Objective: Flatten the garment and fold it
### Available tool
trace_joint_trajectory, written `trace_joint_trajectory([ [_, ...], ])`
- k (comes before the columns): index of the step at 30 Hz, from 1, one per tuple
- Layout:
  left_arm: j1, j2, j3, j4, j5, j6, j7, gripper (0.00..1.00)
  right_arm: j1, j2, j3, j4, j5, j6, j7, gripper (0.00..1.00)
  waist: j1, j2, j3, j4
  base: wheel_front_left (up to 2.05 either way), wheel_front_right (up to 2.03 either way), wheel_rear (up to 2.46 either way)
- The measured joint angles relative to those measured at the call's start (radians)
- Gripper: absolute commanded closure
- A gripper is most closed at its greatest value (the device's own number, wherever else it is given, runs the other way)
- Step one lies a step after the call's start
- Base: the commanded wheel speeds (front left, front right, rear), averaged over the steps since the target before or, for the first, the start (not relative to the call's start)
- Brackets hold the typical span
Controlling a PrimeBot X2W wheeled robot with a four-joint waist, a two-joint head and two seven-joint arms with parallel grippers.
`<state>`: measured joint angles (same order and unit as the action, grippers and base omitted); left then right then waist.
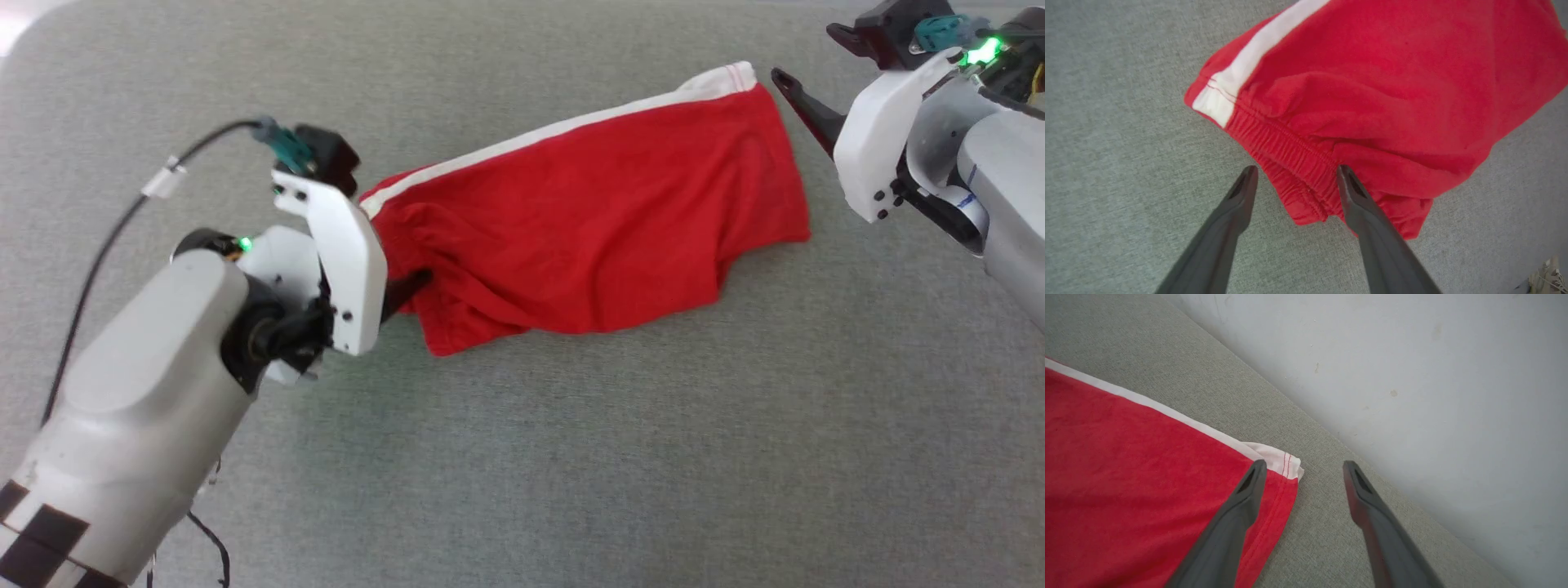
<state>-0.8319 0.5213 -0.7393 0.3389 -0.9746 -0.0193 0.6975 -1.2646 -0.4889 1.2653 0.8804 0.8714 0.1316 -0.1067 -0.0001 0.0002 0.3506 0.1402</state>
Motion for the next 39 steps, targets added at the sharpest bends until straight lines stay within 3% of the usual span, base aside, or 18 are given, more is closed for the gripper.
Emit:
trace_joint_trajectory([
  [10, -0.037, -0.016, -0.068, 0.069, 0.061, -0.034, 0.014, 0.0, -0.002, -0.005, 0.007, -0.009, 0.02, 0.0, 0.059, 0.0, 0.0, 0.0, 0.034, -0.034, 0.0, 0.0, 0.0],
  [11, -0.04, -0.02, -0.067, 0.071, 0.061, -0.034, 0.003, 0.71, -0.003, -0.012, 0.007, -0.02, 0.024, 0.0, 0.085, 0.0, 0.0, 0.0, 0.038, -0.033, 0.0, 0.0, 0.0],
  [12, -0.043, -0.025, -0.067, 0.074, 0.061, -0.041, -0.005, 1.0, -0.006, -0.02, 0.009, -0.033, 0.028, 0.0, 0.116, 0.0, 0.0, 0.0, 0.04, -0.031, 0.0, 0.0, 0.0],
  [23, -0.087, -0.092, -0.099, 0.058, 0.066, -0.086, -0.057, 1.0, -0.089, -0.115, 0.012, -0.169, 0.105, 0.0, 0.621, 0.0, 0.0001, 0.0, 0.067, 0.032, 0.0, 0.0, 0.0],
  [26, -0.102, -0.102, -0.104, 0.051, 0.066, -0.093, -0.066, 1.0, -0.105, -0.121, 0.012, -0.171, 0.123, 0.0, 0.696, 0.0, 0.0002, 0.0, 0.085, 0.05, 0.0, 0.0, 0.0],
  [39, -0.155, -0.14, -0.123, 0.026, 0.065, -0.105, -0.124, 1.0, -0.099, -0.129, -0.017, -0.117, 0.151, 0.0, 0.671, 0.0, -0.0003, 0.0, 0.17, 0.121, 0.0, 0.0, 0.0],
])
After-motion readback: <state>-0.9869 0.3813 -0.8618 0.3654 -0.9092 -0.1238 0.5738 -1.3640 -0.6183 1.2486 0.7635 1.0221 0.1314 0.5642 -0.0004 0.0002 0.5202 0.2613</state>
